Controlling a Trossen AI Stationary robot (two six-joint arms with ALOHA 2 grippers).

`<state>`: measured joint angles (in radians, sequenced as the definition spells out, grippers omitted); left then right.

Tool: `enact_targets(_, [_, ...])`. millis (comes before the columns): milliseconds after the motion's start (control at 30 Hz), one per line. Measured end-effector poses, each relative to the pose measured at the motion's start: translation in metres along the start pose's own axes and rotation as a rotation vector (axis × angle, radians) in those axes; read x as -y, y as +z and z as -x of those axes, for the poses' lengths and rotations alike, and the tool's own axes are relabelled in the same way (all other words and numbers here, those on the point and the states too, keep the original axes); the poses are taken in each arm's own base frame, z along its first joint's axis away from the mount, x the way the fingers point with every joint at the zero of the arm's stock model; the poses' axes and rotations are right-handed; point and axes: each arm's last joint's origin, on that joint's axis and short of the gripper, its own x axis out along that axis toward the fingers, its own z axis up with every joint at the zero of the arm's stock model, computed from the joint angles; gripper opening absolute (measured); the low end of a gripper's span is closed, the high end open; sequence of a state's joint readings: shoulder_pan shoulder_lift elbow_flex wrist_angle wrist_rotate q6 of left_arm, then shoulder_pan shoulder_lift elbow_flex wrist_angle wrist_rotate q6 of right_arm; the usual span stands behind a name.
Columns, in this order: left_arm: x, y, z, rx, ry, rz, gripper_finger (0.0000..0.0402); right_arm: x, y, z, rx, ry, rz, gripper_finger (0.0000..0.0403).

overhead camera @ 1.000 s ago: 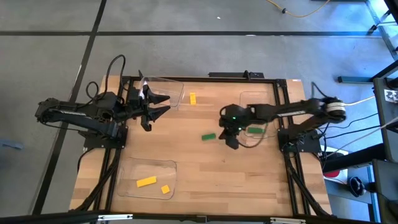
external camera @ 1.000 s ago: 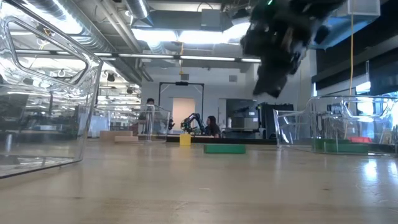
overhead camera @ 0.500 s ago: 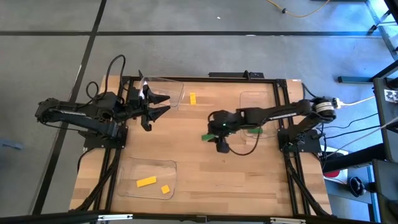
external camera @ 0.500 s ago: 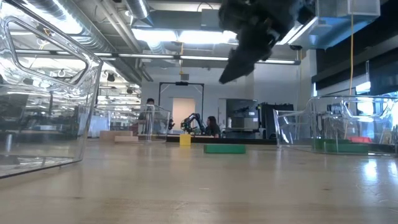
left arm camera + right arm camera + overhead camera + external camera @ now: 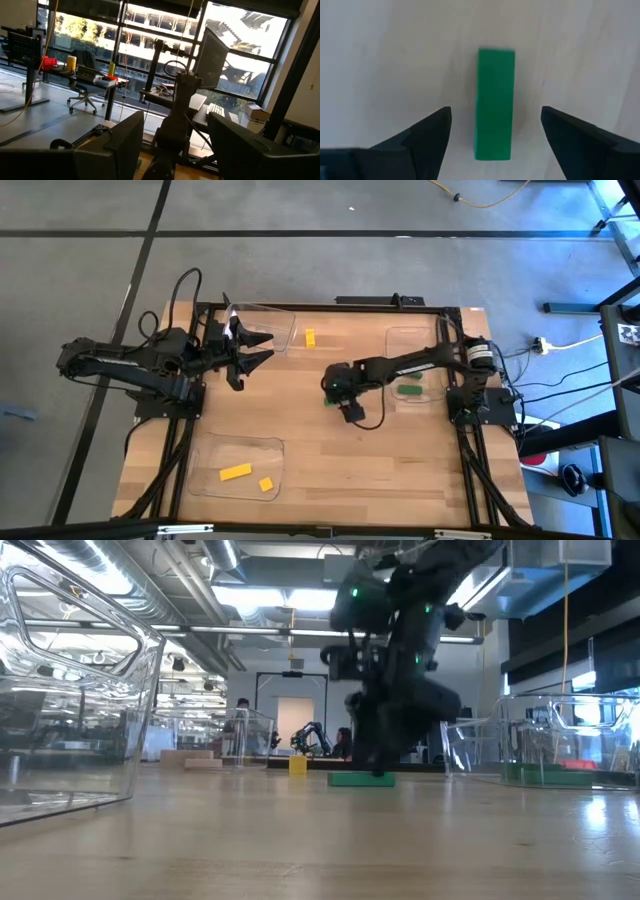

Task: Sort & place blocks by color
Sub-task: Put the green block into the top right transparent bin

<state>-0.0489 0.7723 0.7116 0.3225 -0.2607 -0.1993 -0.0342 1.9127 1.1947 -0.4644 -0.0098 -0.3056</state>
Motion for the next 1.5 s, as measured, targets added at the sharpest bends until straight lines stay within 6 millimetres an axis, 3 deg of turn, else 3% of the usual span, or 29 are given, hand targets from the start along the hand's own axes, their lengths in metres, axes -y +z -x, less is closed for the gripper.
enact_targets(333, [0.0,0.0,0.0,0.0,0.0,0.0,0.0213,0.003,-0.008,-0.013,-0.062,0.023,-0.003,0.025])
enact_targets(600, [0.0,0.0,0.0,0.0,0.0,0.0,0.0213,0.001,-0.01,-0.013,-0.074,0.064,-0.007,0.0108])
enact_targets(867, [0.0,0.0,0.0,0.0,0.0,0.0,0.0213,0.0,-0.012,-0.011,-0.08,0.105,-0.066,0.0104])
enact_targets(1033, [0.0,0.0,0.0,0.0,0.0,0.0,0.0213,-0.002,-0.019,0.007,-0.134,0.128,-0.128,0.0104])
enact_targets(1167, [0.0,0.0,0.0,0.0,0.0,0.0,0.0213,-0.006,-0.029,0.03,-0.059,0.136,-0.201,0.0104])
enact_targets(1267, [0.0,0.0,0.0,0.0,-0.002,0.0,0.0213,-0.014,-0.05,0.041,-0.003,0.135,-0.312,0.0104])
enact_targets(1400, [0.001,0.0,0.0,-0.007,-0.03,-0.001,0.0213,-0.029,-0.071,0.058,0.183,0.14,-0.497,0.0104])
enact_targets(1500, [0.001,-0.002,0.0,-0.023,-0.034,-0.017,0.0213,-0.035,-0.075,0.073,0.382,0.168,-0.603,0.0104])
